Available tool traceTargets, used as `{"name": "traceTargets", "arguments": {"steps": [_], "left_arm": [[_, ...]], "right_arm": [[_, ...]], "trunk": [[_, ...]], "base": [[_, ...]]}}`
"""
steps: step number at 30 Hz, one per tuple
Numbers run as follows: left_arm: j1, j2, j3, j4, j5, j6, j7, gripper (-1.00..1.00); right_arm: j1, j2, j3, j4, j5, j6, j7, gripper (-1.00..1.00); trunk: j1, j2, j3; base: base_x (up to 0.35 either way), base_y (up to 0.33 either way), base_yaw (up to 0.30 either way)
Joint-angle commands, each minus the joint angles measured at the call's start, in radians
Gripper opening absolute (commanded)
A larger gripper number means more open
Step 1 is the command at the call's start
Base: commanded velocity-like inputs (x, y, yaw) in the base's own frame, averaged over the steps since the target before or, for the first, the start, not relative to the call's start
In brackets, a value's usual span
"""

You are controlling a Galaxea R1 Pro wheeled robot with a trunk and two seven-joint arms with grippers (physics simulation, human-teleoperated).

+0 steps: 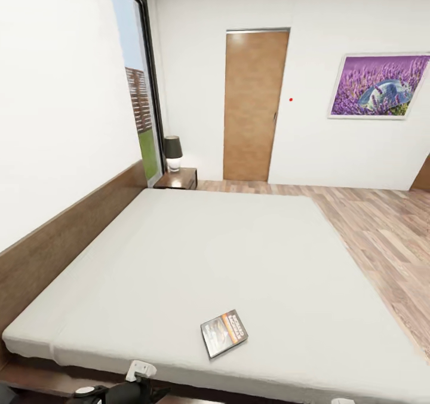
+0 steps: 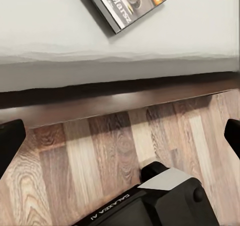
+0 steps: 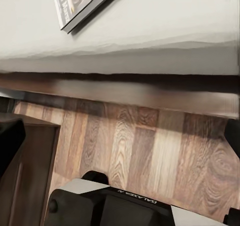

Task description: In the bedroom, move the book from the bed onto either nightstand, and place the two sandals side by side next to the bed.

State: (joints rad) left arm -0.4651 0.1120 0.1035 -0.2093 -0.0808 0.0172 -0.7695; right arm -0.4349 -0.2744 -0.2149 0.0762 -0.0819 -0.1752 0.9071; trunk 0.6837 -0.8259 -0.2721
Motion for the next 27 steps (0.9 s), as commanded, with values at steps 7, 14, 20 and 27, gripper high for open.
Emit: {"name": "traceTargets", "arguments": {"steps": [7, 14, 20, 27], "left_arm": [[0.000, 0.000, 0.008, -0.001, -0.008, 0.002, -0.005, 1.00], [0.000, 0.000, 0.008, -0.001, -0.008, 0.001, -0.005, 1.00], [0.000, 0.000, 0.008, -0.001, -0.008, 0.001, -0.005, 1.00], [0.000, 0.001, 0.008, -0.001, -0.008, 0.001, -0.005, 1.00]], "right_arm": [[-0.002, 0.000, 0.004, 0.005, -0.009, -0.004, 0.003, 1.00], [-0.002, 0.000, 0.005, 0.004, -0.009, -0.004, 0.001, 1.00], [-0.002, 0.000, 0.005, 0.004, -0.009, -0.004, 0.000, 1.00], [-0.002, 0.000, 0.006, 0.004, -0.009, -0.004, -0.001, 1.00]], "trunk": [[0.000, -0.001, -0.001], [0.000, -0.001, -0.001], [0.000, -0.001, -0.001], [0.000, -0.001, -0.001]], "base": [[0.000, 0.187, -0.260], [0.000, 0.039, -0.113], [0.000, 0.003, -0.010], [0.000, 0.000, 0.000]]}}
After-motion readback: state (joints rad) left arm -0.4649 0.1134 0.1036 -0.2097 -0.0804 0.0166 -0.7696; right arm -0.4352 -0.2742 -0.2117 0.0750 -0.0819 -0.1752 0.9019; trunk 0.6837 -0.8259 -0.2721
